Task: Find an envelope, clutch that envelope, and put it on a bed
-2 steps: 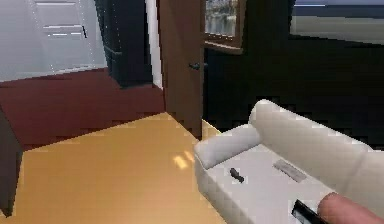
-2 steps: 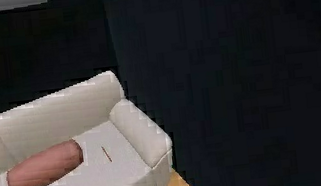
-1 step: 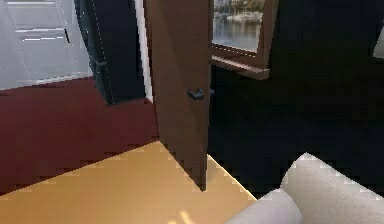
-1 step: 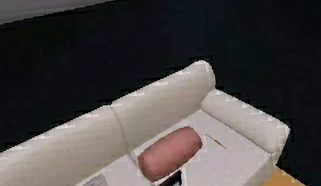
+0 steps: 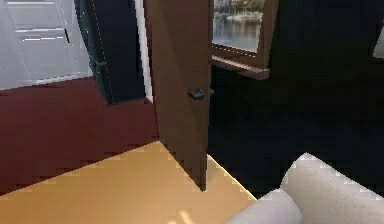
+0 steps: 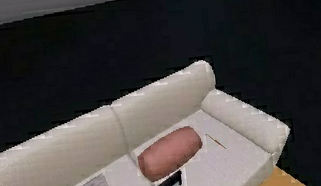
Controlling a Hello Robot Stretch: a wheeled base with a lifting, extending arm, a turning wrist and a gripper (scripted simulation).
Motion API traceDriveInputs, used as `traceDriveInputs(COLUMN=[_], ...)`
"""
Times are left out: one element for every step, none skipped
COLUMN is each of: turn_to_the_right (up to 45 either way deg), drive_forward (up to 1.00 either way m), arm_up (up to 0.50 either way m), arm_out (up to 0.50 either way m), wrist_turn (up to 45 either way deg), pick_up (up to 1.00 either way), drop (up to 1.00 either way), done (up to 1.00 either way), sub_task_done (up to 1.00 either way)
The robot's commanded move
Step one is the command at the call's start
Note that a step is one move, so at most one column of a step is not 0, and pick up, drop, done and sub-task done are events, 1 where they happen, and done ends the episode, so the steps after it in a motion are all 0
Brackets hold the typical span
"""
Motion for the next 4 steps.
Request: traceDriveInputs(turn_to_the_right=[0.0, 0.0, 0.0, 0.0], drive_forward=[0.0, 0.0, 0.0, 0.0], arm_up=[0.0, 0.0, 0.0, 0.0], arm_out=[0.28, 0.0, 0.0, 0.0], wrist_turn=[0.0, 45.0, 45.0, 45.0], pick_up=[0.0, 0.0, 0.0, 0.0], drop=[0.0, 0.0, 0.0, 0.0], done=[0.0, 0.0, 0.0, 0.0], sub_task_done=[0.0, 0.0, 0.0, 0.0])
